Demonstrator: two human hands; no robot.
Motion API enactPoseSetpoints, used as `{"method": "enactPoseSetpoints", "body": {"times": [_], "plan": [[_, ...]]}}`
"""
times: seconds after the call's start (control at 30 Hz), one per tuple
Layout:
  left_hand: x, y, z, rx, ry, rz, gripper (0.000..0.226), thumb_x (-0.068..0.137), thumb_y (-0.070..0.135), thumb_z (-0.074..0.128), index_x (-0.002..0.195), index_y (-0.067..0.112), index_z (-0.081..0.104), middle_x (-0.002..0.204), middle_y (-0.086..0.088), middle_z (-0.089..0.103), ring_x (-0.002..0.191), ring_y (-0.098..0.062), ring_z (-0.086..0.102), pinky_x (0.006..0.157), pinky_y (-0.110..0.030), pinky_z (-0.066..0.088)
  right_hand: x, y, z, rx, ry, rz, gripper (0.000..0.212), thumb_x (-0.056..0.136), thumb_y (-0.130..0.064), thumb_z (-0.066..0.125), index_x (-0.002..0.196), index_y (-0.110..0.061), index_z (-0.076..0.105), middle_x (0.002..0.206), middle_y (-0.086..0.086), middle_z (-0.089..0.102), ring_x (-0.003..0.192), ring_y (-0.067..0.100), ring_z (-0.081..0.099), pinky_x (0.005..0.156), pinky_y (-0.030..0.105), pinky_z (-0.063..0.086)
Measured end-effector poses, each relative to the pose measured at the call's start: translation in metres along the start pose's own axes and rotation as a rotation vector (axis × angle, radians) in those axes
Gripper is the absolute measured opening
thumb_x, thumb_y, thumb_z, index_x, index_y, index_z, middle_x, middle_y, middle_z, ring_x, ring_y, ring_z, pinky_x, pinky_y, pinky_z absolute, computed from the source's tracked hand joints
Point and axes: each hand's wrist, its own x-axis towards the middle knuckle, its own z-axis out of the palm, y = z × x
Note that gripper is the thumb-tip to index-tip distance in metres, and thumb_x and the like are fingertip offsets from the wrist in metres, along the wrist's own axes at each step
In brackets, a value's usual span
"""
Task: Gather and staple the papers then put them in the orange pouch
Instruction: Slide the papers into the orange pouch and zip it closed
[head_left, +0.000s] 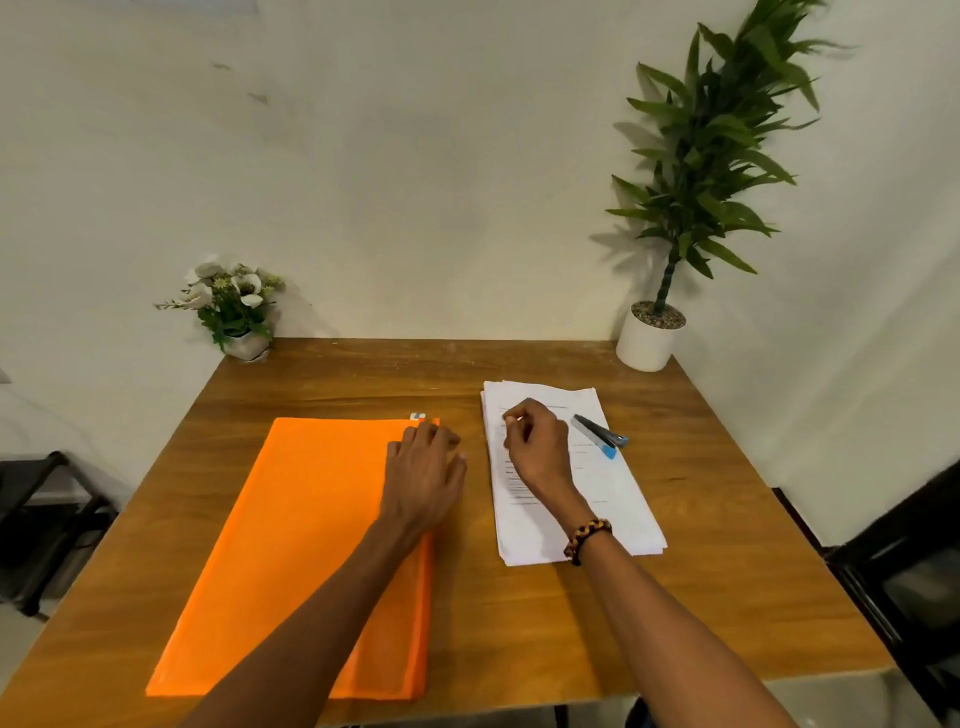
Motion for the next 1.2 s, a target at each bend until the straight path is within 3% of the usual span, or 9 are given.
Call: {"method": "enactPoseSetpoints", "body": {"times": [0.13,0.3,0.43,0.6,0.7,0.77,0.93,1.1,1.2], "plan": [[0.023,0.034,0.007,-0.276,-0.069,-0.111,0.037,0.096,0.037,0.058,0.126,0.015,0.061,0.128,-0.005,0.059,0.118,-0.023,0.055,0.089,-0.036,0.049,0.007,0.039,-0.031,-0.234,0.067,0.009,0.009,0.093,-0.008,0.061,0.099,-0.013,0.064,0.100,0.005,0.065,0.094,0.022,0.064,0.076,0.032,0.052],[0.058,0.055,0.018,-0.298,-0.199,-0.280,0.047,0.098,0.039,0.054,0.138,0.014,0.052,0.141,-0.012,0.054,0.131,-0.031,0.047,0.102,-0.043,0.043,0.007,0.075,-0.063,-0.623,-0.021,0.035,0.046,0.089,-0.012,0.064,0.133,-0.016,0.055,0.135,0.005,0.056,0.126,0.026,0.050,0.101,0.040,0.042],[0.076,0.052,0.031,-0.471,-0.240,-0.402,0.043,0.094,0.038,0.056,0.133,0.019,0.060,0.138,-0.008,0.061,0.127,-0.030,0.054,0.104,-0.049,0.047,0.006,0.093,-0.067,-0.610,-0.068,0.018,0.042,0.096,-0.014,0.058,0.136,-0.019,0.050,0.130,0.004,0.058,0.123,0.026,0.052,0.098,0.041,0.043],[0.072,0.065,0.031,-0.570,-0.047,-0.367,0.040,0.092,0.030,0.069,0.128,0.023,0.054,0.125,0.001,0.063,0.111,-0.019,0.061,0.090,-0.042,0.057,0.003,0.105,-0.064,-0.581,0.022,-0.031,0.036,0.097,-0.007,0.055,0.129,-0.023,0.056,0.122,0.000,0.062,0.112,0.021,0.056,0.089,0.040,0.044],[0.073,0.076,0.030,-0.828,-0.082,-0.420,0.043,0.093,0.021,0.070,0.130,0.020,0.048,0.116,0.000,0.067,0.095,-0.014,0.069,0.072,-0.031,0.061,0.003,0.106,-0.062,-0.575,0.043,-0.025,0.034,0.098,-0.009,0.053,0.129,-0.024,0.057,0.122,-0.002,0.062,0.112,0.020,0.056,0.088,0.042,0.044],[0.071,0.080,0.033,-0.930,-0.164,-0.447,0.048,0.094,0.024,0.070,0.134,0.024,0.044,0.117,0.000,0.067,0.093,-0.015,0.072,0.073,-0.035,0.064,0.005,0.108,-0.062,-0.560,0.033,-0.010,0.032,0.099,-0.010,0.053,0.128,-0.023,0.058,0.123,-0.001,0.062,0.113,0.021,0.056,0.088,0.044,0.046],[0.059,0.080,0.044,-0.815,-0.303,-0.201,0.037,0.101,0.036,0.055,0.136,0.025,0.051,0.132,0.004,0.064,0.107,-0.020,0.068,0.081,-0.034,0.061,0.011,0.111,-0.064,-0.505,0.075,0.040,0.036,0.094,0.001,0.054,0.124,-0.017,0.061,0.116,0.007,0.065,0.109,0.028,0.058,0.085,0.049,0.050],[0.064,0.068,0.026,-0.997,-0.295,-0.456,0.021,0.104,0.027,0.052,0.124,0.023,0.057,0.112,0.002,0.069,0.092,-0.015,0.070,0.066,-0.028,0.058,0.014,0.113,-0.081,-0.661,0.180,0.302,0.043,0.088,-0.006,0.067,0.127,-0.020,0.059,0.121,0.010,0.061,0.114,0.030,0.052,0.092,0.044,0.043],[0.067,0.045,0.016,-1.097,-0.307,-0.578,0.020,0.103,0.025,0.055,0.121,0.020,0.061,0.107,-0.001,0.071,0.092,-0.020,0.071,0.067,-0.033,0.057,0.014,0.116,-0.092,-0.681,0.248,0.297,0.025,0.095,-0.024,0.062,0.121,-0.023,0.063,0.120,0.010,0.058,0.114,0.029,0.048,0.091,0.046,0.036]]}}
